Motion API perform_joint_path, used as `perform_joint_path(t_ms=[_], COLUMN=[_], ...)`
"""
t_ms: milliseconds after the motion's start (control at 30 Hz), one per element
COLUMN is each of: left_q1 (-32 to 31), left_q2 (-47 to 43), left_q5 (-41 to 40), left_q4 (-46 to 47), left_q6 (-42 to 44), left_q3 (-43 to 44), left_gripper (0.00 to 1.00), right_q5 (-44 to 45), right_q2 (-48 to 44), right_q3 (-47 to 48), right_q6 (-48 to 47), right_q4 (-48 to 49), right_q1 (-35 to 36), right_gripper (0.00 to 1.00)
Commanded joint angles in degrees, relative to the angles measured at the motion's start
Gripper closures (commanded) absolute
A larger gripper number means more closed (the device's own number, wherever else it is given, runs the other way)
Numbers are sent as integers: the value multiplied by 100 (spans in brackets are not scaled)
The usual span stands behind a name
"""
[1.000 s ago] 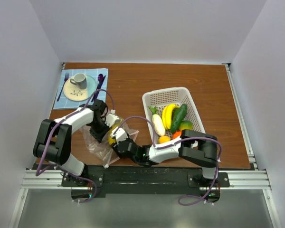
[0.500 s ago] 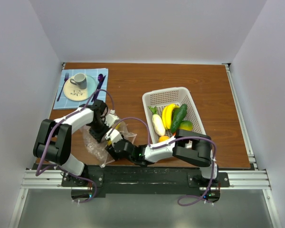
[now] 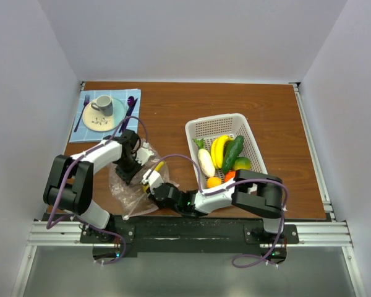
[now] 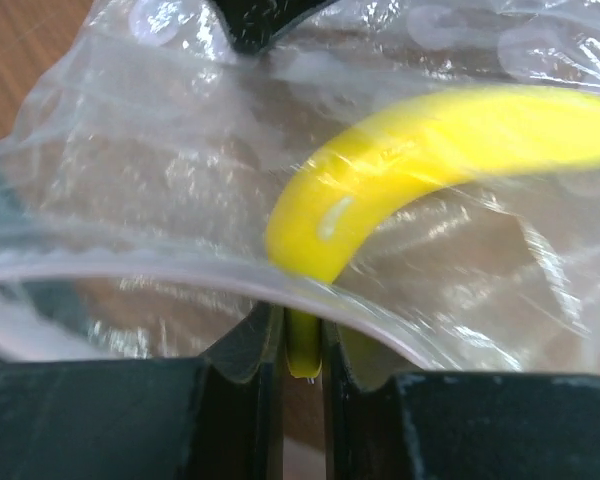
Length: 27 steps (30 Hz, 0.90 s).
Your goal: Open the zip-top bag and remove the fake food
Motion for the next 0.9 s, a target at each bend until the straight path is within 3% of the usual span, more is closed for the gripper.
perform_joint_path(t_ms=[0,267,467,767,867], left_q1=[-13,118,110,110,110], left_q2=[231,538,802,1119,1110], left_q5=[-346,-442,-434,-372,-337], left_q4=[450,714,758,706,618], left_q6=[-43,-60,-227,-342,-351], left_q3=[-170,-39,390,910,1050], left_gripper=[100,100,100,100,100], right_q5=[-112,-2325,-3793,-3999,-2238], right_q2=[-803,-2243,-3069,-4564,-5223], right_q3=[-442,-1137,-1225,-444,-75], right_q6=[138,147,191,-353,-546], right_q4=[197,-417,-1444,-3482,-4150], right_q1=[-20,-11,-20,-213,-292], right_gripper=[94,93,92,92,99])
